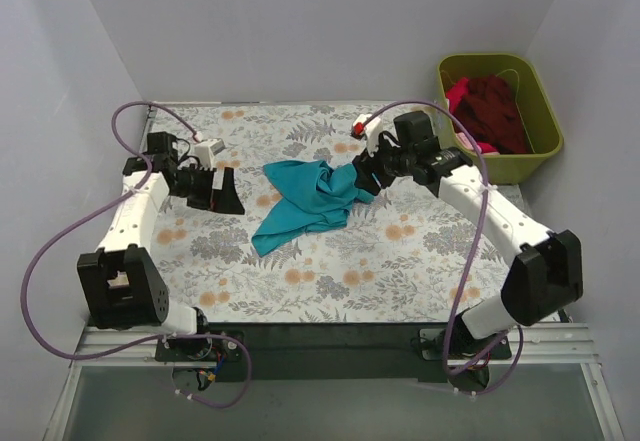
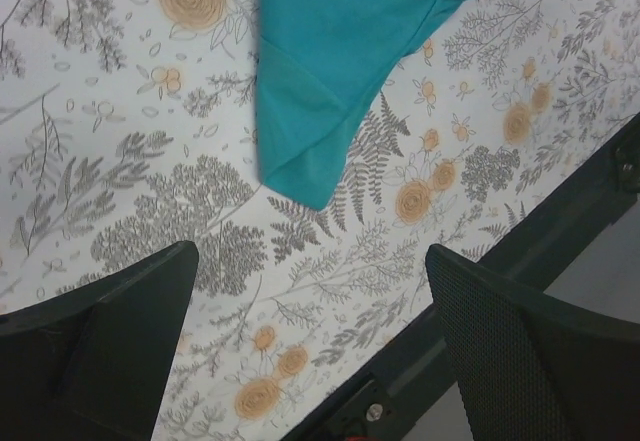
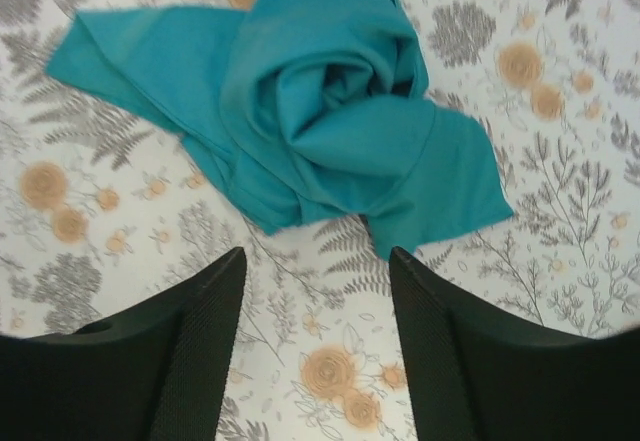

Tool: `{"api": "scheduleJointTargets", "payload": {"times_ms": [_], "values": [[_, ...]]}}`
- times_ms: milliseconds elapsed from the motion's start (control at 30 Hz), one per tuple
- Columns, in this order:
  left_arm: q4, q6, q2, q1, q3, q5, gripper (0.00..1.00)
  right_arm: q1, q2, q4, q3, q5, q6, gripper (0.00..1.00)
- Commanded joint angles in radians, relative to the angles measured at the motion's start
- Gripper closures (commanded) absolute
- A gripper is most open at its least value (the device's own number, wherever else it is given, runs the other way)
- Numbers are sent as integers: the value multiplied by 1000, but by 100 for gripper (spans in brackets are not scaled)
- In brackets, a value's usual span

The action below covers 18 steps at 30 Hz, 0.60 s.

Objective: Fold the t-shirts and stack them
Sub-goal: Move the tshirt to the center of the board, then flatten the tshirt out

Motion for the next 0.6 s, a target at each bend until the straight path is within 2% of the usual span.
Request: {"api": "scheduleJointTargets", "payload": {"times_ms": [0,100,133,167,200,300,467,567], "values": [[125,27,79,-66,9,-27,2,-63,126,-44,27,46,4,39],[199,-20,233,-111,89,-71,8,-131,261,-58,99,29,55,47],[240,-72,275,-114,154,-83,13,-164,321,-61,129,20,63,49],[254,-97,316,-114,155,-88,13,-180,347,-60,130,18,70,49],[265,-116,367,-114,228,-88,18,-192,371,-60,163,20,74,50],[293,-200,536,-154,369,-102,23,-221,456,-58,234,49,72,50],[314,-283,740,-193,518,-160,26,-229,569,-55,330,64,81,50],[328,-301,792,-212,563,-185,26,-228,623,-56,370,51,101,50]]}}
